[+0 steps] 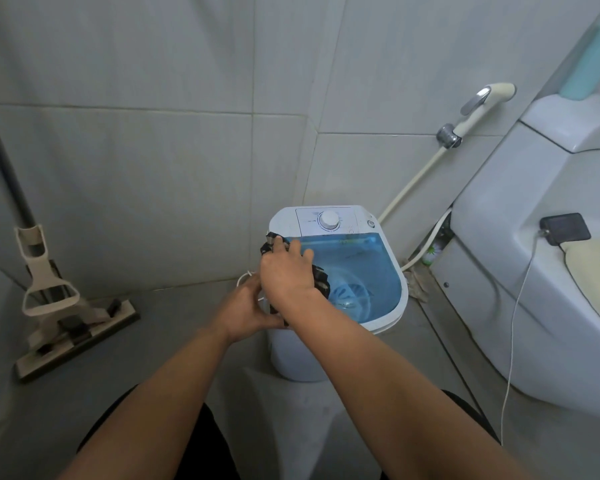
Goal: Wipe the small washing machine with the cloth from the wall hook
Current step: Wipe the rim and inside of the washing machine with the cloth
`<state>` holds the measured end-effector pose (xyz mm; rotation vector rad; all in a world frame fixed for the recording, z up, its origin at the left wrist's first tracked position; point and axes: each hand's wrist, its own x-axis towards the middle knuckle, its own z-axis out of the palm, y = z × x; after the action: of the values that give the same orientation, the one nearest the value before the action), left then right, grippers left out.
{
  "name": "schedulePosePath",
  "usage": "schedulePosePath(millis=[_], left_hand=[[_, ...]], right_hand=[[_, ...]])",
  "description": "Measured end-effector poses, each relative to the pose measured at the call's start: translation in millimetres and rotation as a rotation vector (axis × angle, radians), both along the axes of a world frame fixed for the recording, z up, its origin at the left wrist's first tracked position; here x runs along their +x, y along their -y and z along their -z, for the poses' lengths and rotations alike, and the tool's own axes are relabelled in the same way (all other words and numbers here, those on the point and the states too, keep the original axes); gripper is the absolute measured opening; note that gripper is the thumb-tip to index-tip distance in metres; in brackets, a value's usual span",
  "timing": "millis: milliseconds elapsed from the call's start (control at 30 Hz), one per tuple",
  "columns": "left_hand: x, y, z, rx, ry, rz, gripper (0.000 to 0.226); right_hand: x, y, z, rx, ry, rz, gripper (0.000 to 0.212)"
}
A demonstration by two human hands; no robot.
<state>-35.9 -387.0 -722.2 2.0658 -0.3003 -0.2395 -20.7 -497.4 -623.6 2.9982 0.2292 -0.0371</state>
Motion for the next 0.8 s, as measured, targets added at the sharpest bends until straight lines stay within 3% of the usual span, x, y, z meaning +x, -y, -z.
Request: schedulePosePath(millis=[200, 500, 800], left_hand=[[0.7, -1.3, -3.4, 0.047, -0.061, 0.01, 0.113], [2.2, 0.0, -17.2, 0.22, 0.0, 0.052, 0.146], [0.0, 1.1, -25.7, 0.271, 0.024, 0.047, 0.142]], right_hand=[[40.1, -9.9, 1.4, -0.043, 0.009, -0.007, 0.034], [110.0, -3.6, -19.0, 0.034, -0.093, 0.001, 0.043], [137.9, 46.8, -30.5, 0.124, -0.123, 0.148, 0.032]])
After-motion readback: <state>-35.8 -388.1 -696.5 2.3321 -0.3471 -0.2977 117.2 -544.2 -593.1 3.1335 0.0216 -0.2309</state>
